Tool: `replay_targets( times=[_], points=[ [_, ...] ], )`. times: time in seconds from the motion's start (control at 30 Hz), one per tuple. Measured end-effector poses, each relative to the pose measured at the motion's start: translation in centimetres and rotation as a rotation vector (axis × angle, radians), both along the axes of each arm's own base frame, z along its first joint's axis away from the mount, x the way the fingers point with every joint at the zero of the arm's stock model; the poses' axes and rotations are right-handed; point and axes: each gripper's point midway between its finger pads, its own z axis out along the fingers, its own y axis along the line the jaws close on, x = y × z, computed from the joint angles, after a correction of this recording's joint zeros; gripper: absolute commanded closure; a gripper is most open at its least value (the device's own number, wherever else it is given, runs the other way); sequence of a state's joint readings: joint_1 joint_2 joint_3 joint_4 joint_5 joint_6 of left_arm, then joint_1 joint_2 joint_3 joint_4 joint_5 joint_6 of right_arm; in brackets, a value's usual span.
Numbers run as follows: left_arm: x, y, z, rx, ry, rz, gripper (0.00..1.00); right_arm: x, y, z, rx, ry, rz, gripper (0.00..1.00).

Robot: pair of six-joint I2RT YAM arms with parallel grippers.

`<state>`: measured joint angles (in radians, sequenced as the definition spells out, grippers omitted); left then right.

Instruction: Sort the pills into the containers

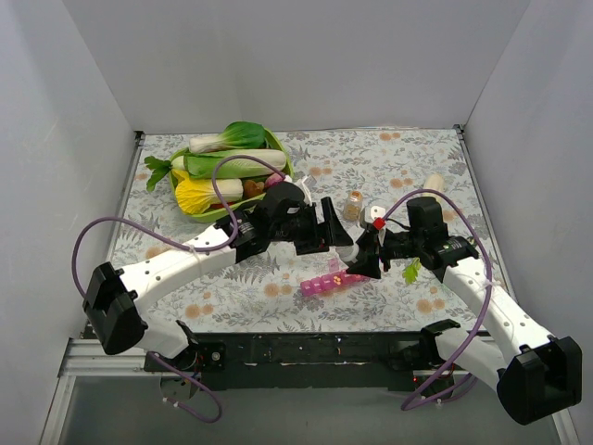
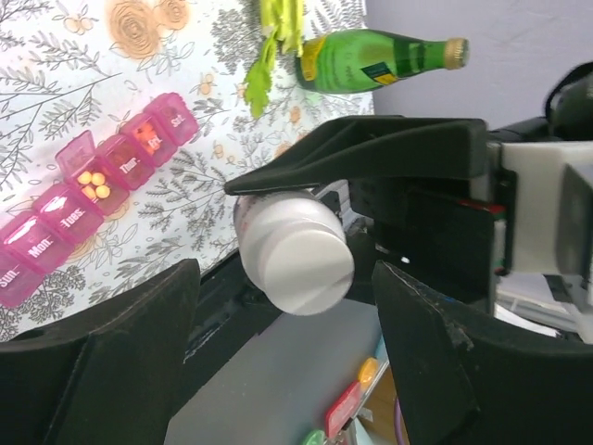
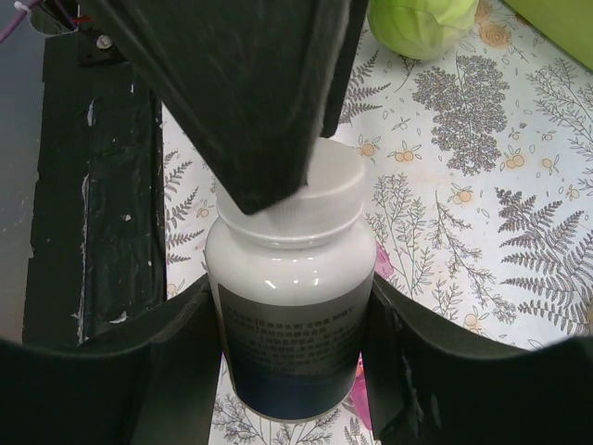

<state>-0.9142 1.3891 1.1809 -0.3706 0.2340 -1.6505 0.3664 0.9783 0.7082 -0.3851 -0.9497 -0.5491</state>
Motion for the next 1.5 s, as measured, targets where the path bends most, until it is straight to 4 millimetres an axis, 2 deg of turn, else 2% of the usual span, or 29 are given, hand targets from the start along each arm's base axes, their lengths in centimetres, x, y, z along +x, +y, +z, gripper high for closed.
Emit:
replay_targets(
  times=[0.07, 0.17, 0.2, 0.23, 0.3, 0.37, 0.5, 0.6, 0.73, 0.77, 0.8, 0.83, 0.9, 1.0, 1.07, 1.13, 1.2, 1.27, 1.37, 1.43, 1.5],
  points=[
    [0.2, -0.2, -0.9, 0.029, 0.012, 0.005, 0.28, 0.0, 0.0, 0.0, -0.001, 0.000, -0.001, 0.99],
    [0.4, -0.6, -1.7, 0.052, 0.023, 0.004, 0.40, 0.0, 0.0, 0.0, -0.001, -0.001, -0.002, 0.99],
    [0.5, -0.8, -1.7, 0.053, 0.023, 0.002, 0.46, 0.1, 0.0, -0.1, -0.004, -0.001, -0.004, 0.99],
    [0.5, -0.9, -1.7, 0.053, 0.021, -0.001, 0.60, 0.0, 0.0, -0.1, -0.005, 0.001, -0.004, 0.99],
    [0.5, -1.3, -1.3, 0.046, 0.017, -0.009, 0.74, 0.1, -0.1, -0.3, -0.010, 0.001, -0.010, 0.99],
    [0.4, -1.5, -0.9, 0.043, -0.011, -0.029, 0.82, 0.1, -0.1, -0.3, -0.009, 0.001, -0.008, 0.99],
    [0.1, -1.5, -1.0, 0.059, -0.096, -0.112, 0.88, 0.0, -0.1, -0.3, -0.008, -0.001, -0.007, 0.99],
    [-0.3, -1.5, -0.9, 0.064, -0.212, -0.230, 0.88, -0.2, -0.1, -0.2, -0.004, 0.004, 0.002, 0.99],
    [-1.2, -1.5, -0.8, 0.067, -0.426, -0.444, 0.81, -0.8, 0.1, -0.2, 0.006, 0.024, 0.027, 0.99],
    [-1.5, -1.5, -0.8, 0.061, -0.487, -0.507, 0.75, -1.0, 0.1, -0.2, 0.009, 0.027, 0.036, 0.99],
    [-1.8, -1.4, -0.8, 0.054, -0.546, -0.565, 0.65, -1.2, 0.2, -0.1, 0.014, 0.028, 0.046, 0.99],
    [-2.1, -1.3, -0.7, 0.048, -0.604, -0.617, 0.47, -1.4, 0.2, -0.1, 0.018, 0.026, 0.057, 0.99],
    [-2.4, -1.0, -0.7, 0.044, -0.736, -0.705, 0.34, -1.7, 0.4, 0.0, 0.030, 0.025, 0.078, 0.99],
    [-3.1, 0.1, -2.0, 0.083, -0.843, -0.780, 0.02, -1.5, 0.3, 0.0, 0.031, 0.023, 0.067, 0.99],
    [-3.3, 0.9, -2.2, 0.100, -0.900, -0.765, 0.02, -1.4, 0.2, 0.0, 0.031, 0.019, 0.063, 0.99],
    [-3.4, 1.9, -1.6, 0.089, -0.945, -0.705, 0.02, -1.3, 0.2, 0.1, 0.032, 0.016, 0.063, 0.99],
    [-3.8, 3.2, 0.4, 0.043, -0.990, -0.612, 0.02, -1.3, 0.2, 0.1, 0.032, 0.015, 0.062, 0.99],
    [-4.3, 4.5, 3.6, -0.037, -1.018, -0.488, 0.02, -1.3, 0.2, 0.0, 0.030, 0.014, 0.059, 0.99],
    [-4.8, 5.9, 8.6, -0.179, -0.959, -0.299, 0.02, -1.2, 0.2, 0.0, 0.027, 0.013, 0.056, 0.99],
    [-4.6, 6.3, 10.2, -0.239, -0.847, -0.197, 0.02, -1.2, 0.2, 0.0, 0.025, 0.012, 0.053, 0.99],
    [-3.8, 6.0, 10.3, -0.251, -0.718, -0.119, 0.02, -1.1, 0.1, -0.1, 0.022, 0.011, 0.051, 0.99]
  ],
)
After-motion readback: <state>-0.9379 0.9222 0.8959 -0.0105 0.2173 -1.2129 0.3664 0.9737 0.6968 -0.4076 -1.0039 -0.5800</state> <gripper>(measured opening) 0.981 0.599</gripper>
